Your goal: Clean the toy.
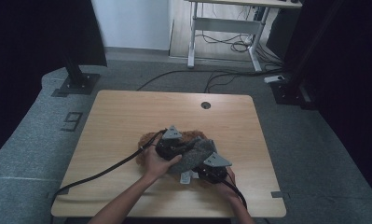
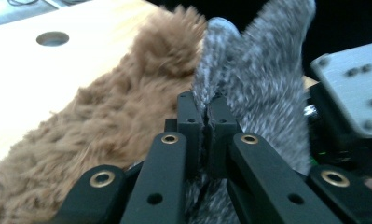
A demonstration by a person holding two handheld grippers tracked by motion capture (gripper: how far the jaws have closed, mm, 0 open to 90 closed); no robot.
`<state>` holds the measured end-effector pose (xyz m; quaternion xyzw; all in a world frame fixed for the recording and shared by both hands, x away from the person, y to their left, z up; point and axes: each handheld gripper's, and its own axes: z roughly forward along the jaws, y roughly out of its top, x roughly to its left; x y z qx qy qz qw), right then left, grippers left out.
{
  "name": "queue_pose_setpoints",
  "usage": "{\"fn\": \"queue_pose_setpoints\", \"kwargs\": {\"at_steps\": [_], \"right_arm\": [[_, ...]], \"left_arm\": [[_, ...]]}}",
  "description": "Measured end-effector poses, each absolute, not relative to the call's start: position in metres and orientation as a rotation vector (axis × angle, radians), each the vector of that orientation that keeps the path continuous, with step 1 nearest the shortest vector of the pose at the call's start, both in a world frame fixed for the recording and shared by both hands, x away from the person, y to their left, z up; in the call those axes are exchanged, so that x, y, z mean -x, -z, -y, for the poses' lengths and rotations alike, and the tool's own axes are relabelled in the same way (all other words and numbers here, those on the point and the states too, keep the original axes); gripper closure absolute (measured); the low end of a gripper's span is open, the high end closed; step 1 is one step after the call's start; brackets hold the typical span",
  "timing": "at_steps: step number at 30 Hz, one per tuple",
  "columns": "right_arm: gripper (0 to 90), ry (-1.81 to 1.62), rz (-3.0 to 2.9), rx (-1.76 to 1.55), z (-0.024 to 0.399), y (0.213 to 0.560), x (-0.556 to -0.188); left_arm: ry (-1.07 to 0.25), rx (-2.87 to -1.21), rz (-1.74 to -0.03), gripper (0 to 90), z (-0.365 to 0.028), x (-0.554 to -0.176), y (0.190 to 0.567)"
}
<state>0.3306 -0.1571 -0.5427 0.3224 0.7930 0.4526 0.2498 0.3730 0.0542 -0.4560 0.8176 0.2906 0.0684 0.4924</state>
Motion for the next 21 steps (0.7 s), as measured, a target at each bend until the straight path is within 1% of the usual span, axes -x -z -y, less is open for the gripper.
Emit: {"fn": "queue_pose_setpoints", "kwargs": {"at_steps": [1,4,7,10,14,15,17,21], "right_arm": [[55.3,-1.227,-2.165,-0.871,0.158,0.544,-0.331],[56.8,-1.250,-2.167,-0.869,0.162,0.545,-0.331],[57.1,-1.268,-2.176,-0.868,0.165,0.545,-0.332],[57.2,-1.289,-2.188,-0.845,0.166,0.544,-0.330],[57.2,-1.290,-2.194,-0.839,0.166,0.544,-0.330],[57.2,-1.291,-2.193,-0.846,0.166,0.545,-0.330],[57.3,-1.289,-2.193,-0.851,0.168,0.545,-0.330],[57.2,-1.287,-2.198,-0.852,0.170,0.545,-0.330]], "left_arm": [[-0.140,-1.964,-0.720,86.3,-0.062,-0.375,0.459],[-0.161,-1.933,-0.780,86.4,-0.090,-0.377,0.461],[-0.183,-1.903,-0.870,86.5,-0.130,-0.382,0.465],[-0.154,-1.819,-0.945,86.5,-0.175,-0.386,0.472],[-0.202,-1.760,-1.026,86.5,-0.215,-0.383,0.477],[-0.219,-1.758,-1.053,86.6,-0.224,-0.383,0.480],[-0.203,-1.756,-1.095,86.6,-0.239,-0.384,0.490],[-0.198,-1.747,-1.140,86.7,-0.253,-0.381,0.502]]}}
